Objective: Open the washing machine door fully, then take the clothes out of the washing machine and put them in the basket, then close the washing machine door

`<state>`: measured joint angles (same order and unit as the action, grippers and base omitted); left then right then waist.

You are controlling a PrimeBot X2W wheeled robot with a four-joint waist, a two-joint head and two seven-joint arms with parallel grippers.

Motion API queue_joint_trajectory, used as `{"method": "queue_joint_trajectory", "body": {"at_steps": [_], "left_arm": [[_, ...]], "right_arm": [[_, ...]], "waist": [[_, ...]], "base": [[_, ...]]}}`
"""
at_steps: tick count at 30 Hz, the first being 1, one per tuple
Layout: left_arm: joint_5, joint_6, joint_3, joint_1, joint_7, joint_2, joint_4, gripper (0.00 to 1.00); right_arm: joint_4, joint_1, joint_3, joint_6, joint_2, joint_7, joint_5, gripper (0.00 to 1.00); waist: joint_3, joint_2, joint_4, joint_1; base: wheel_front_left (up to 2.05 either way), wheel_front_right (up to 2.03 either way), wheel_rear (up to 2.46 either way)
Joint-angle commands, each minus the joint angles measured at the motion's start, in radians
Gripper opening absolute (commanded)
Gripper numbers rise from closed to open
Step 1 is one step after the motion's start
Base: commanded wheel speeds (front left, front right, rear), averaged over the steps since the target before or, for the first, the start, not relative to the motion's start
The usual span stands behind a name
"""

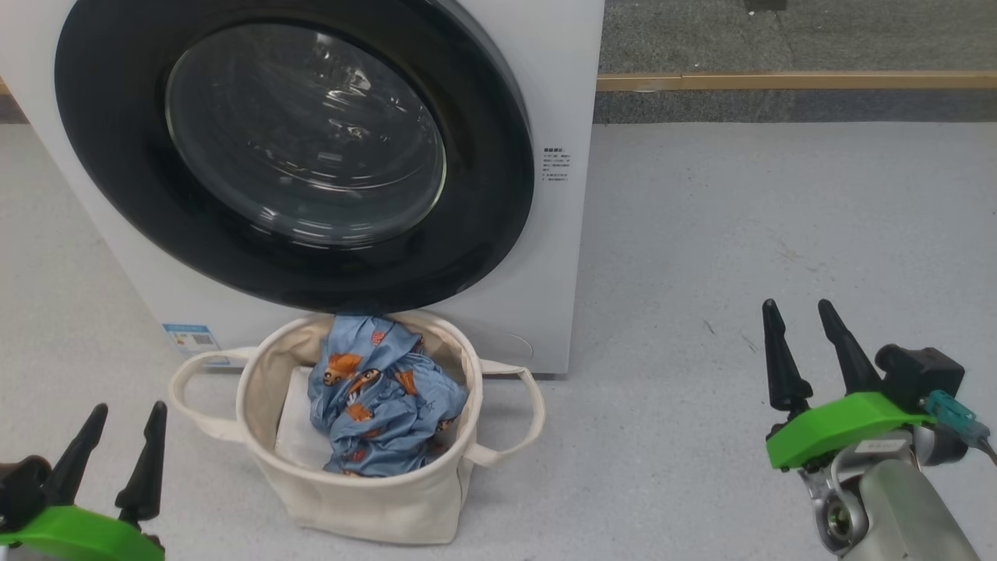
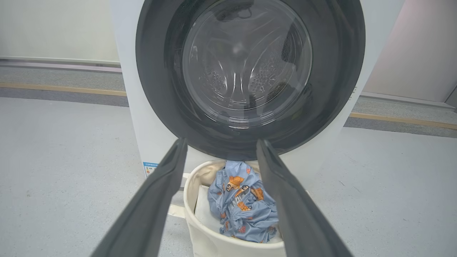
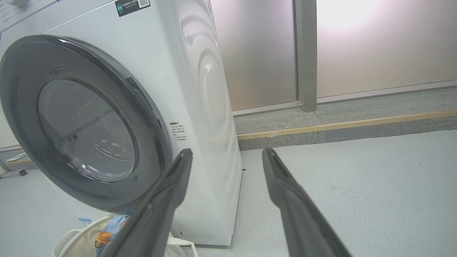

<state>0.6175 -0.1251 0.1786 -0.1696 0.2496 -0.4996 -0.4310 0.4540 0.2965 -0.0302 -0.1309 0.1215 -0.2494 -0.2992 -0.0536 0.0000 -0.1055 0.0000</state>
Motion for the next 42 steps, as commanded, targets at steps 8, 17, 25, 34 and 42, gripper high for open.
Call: {"method": "queue_joint_trajectory", "body": {"at_steps": [8, 17, 25, 34, 42], "left_arm": [[0.001, -0.006, -0.034, -0.063, 0.012, -0.051, 0.031, 1.0], [0.004, -0.006, -0.021, -0.062, 0.012, -0.059, 0.027, 1.0], [0.007, -0.006, -0.019, -0.06, 0.012, -0.063, 0.027, 1.0], [0.013, -0.006, -0.015, -0.06, 0.012, -0.064, 0.027, 1.0], [0.021, 0.0, 0.045, 0.0, 0.0, -0.019, 0.009, 0.0]], "right_arm": [[-0.034, 0.005, -0.029, 0.0, 0.001, -0.012, 0.012, 1.0], [-0.028, 0.001, -0.033, 0.0, 0.001, -0.012, 0.011, 1.0], [-0.024, 0.003, -0.033, 0.0, 0.002, -0.012, 0.013, 1.0], [-0.026, 0.003, -0.03, 0.0, 0.003, -0.012, 0.014, 1.0], [0.006, -0.02, -0.011, 0.0, 0.0, 0.0, 0.007, 0.0]], "waist": [[-0.006, 0.0, 0.006, 0.0], [-0.014, 0.0, 0.006, 0.0], [-0.015, 0.0, 0.001, 0.0], [-0.016, 0.0, 0.002, 0.0], [-0.014, 0.0, 0.0, 0.0]], "base": [[0.0, 0.0, 0.0], [0.0, 0.0, 0.0], [0.0, 0.0, 0.0], [0.0, 0.0, 0.0], [0.0, 0.0, 0.0]]}}
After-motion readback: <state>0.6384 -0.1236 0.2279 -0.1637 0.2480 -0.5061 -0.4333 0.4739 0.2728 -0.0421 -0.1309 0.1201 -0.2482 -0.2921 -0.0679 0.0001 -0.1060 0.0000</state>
